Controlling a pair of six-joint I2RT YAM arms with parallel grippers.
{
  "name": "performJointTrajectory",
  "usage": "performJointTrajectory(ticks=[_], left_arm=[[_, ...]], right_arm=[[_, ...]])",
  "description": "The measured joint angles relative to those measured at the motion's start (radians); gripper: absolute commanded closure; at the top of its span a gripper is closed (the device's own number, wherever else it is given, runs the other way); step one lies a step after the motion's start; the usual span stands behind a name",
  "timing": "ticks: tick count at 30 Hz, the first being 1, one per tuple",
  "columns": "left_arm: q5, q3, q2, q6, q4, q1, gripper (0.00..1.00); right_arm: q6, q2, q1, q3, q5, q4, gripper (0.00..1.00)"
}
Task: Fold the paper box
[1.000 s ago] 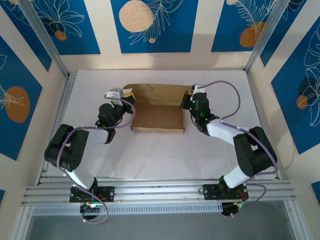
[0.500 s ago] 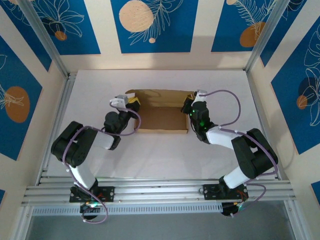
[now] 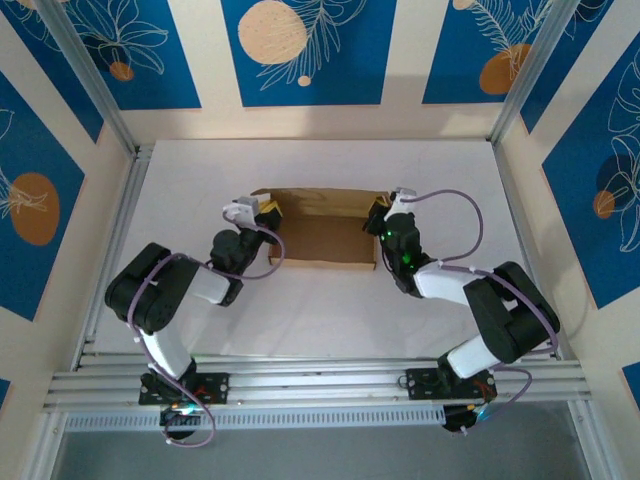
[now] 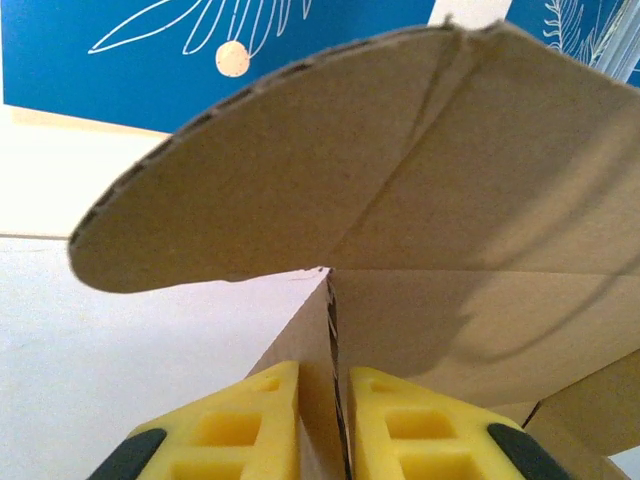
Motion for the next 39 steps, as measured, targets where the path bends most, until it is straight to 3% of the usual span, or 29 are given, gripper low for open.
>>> performJointTrajectory(ticks=[15,20,31,36,39], left_arm=[[-0.089,-0.079,0.026,0.056,0.066,-0.060,0.86],[-0.117,-0.088,0.045,0.085,0.089,-0.075,0.87],[-0.167,-0.095,0.060,0.124,0.066,-0.081,0.92],[-0.180,-0.095,0.071,0.142,0.050,-0.090,0.93],[-0.180,-0.095,0.071,0.150,0.049,-0.100,0.93]], right_arm=[[-0.025,-0.018,0.008,-0.105,-0.002,0.126,1.00],[-0.010,-0.018,0.008,-0.122,-0.016,0.147,0.95],[0.031,-0.095,0.007,-0.128,-0.117,0.008,0.65],[0.032,-0.126,0.005,-0.130,-0.177,-0.028,0.38],[0.036,-0.146,-0.002,-0.141,-0.208,-0.050,0.30]])
